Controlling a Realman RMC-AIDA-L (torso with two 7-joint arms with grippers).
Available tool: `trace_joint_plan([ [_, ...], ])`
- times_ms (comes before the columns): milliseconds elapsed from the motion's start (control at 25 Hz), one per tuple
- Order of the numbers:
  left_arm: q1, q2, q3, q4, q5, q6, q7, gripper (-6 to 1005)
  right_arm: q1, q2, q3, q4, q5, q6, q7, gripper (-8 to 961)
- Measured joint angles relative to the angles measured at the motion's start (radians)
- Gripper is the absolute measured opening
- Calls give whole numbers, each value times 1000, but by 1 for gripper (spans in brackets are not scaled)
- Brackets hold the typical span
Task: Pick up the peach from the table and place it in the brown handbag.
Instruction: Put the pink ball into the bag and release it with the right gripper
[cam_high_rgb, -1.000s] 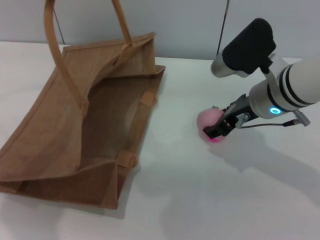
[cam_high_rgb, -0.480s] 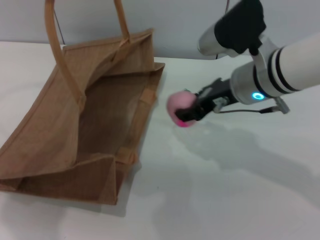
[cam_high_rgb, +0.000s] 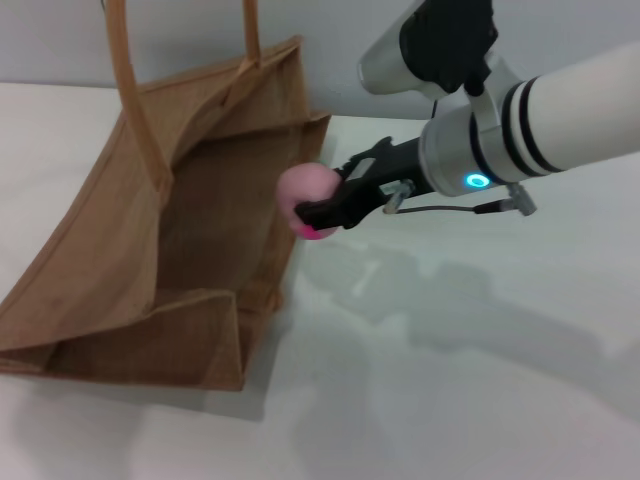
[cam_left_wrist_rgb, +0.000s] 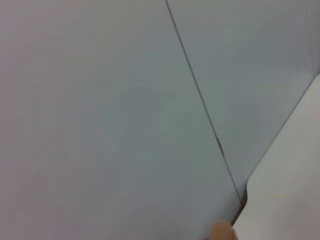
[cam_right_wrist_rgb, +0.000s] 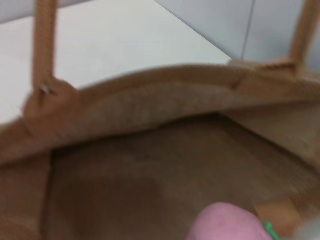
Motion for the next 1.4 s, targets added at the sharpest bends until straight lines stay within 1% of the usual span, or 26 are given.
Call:
trace_joint_plan([
  [160, -2, -1, 34, 0, -27, 8, -17, 108, 3, 0, -12, 23, 70, -22, -67, 560],
  [360, 1, -4, 98, -1, -37, 27, -46, 108, 8, 2, -29, 74, 109, -67, -117, 556],
  [640, 6, -7, 170, -7, -43, 48, -76, 105, 11, 0, -34, 102, 129, -80, -130, 553],
  [680, 6, -7, 170, -7, -43, 48, -76, 104, 11, 0, -34, 102, 129, -80, -131, 553],
  [720, 8, -7, 190, -7, -48, 56, -86, 102, 11, 0, -34, 102, 129, -80, -133, 553],
  [1080, 4, -8, 219, -7, -51, 72, -98, 102, 15, 1, -34, 94, 145, -91, -146, 550],
  [1280, 1, -6, 243, -2, -71, 88, -115, 102, 30, 2, -39, 122, 223, -107, -204, 549],
  [1400, -1, -5, 248, -1, -75, 90, -118, 101, 37, 2, -45, 152, 229, -134, -222, 548],
])
